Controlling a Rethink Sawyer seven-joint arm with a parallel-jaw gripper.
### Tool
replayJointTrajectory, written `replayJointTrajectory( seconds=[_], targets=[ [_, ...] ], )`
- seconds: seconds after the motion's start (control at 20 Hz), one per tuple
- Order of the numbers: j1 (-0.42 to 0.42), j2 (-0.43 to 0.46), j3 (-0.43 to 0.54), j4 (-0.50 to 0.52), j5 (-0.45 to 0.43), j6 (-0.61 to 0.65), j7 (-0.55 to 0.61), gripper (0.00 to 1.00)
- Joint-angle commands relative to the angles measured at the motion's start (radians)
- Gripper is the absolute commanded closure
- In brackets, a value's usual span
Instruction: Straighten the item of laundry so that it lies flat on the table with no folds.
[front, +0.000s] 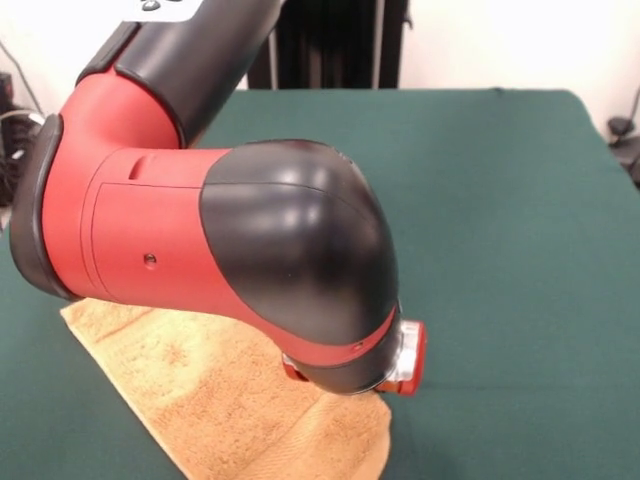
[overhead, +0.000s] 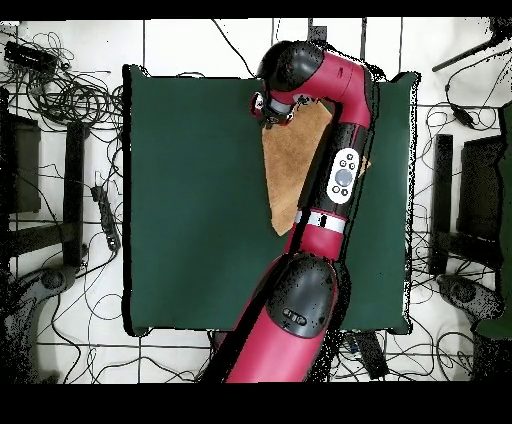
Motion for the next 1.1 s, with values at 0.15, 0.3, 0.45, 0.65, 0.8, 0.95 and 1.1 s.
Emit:
replayJointTrajectory(
  seconds=[0.15,0.3,0.45,0.65,0.8,0.95,1.1],
  targets=[
    [0.026,-0.026,-0.042,0.116,0.03,0.131,-0.18,1.0],
    [0.021,-0.028,-0.038,0.111,0.023,0.145,-0.204,1.0],
    [0.018,-0.028,-0.029,0.102,0.013,0.152,-0.216,1.0],
    [0.008,-0.031,-0.039,0.113,0.026,0.158,-0.223,1.0],
    [0.008,-0.031,-0.017,0.092,0.0,0.191,-0.245,1.0],
    [0.015,-0.041,-0.007,0.082,-0.02,0.218,-0.247,1.0],
    [0.018,-0.062,-0.061,0.136,0.038,0.188,-0.204,1.0]
  ],
)
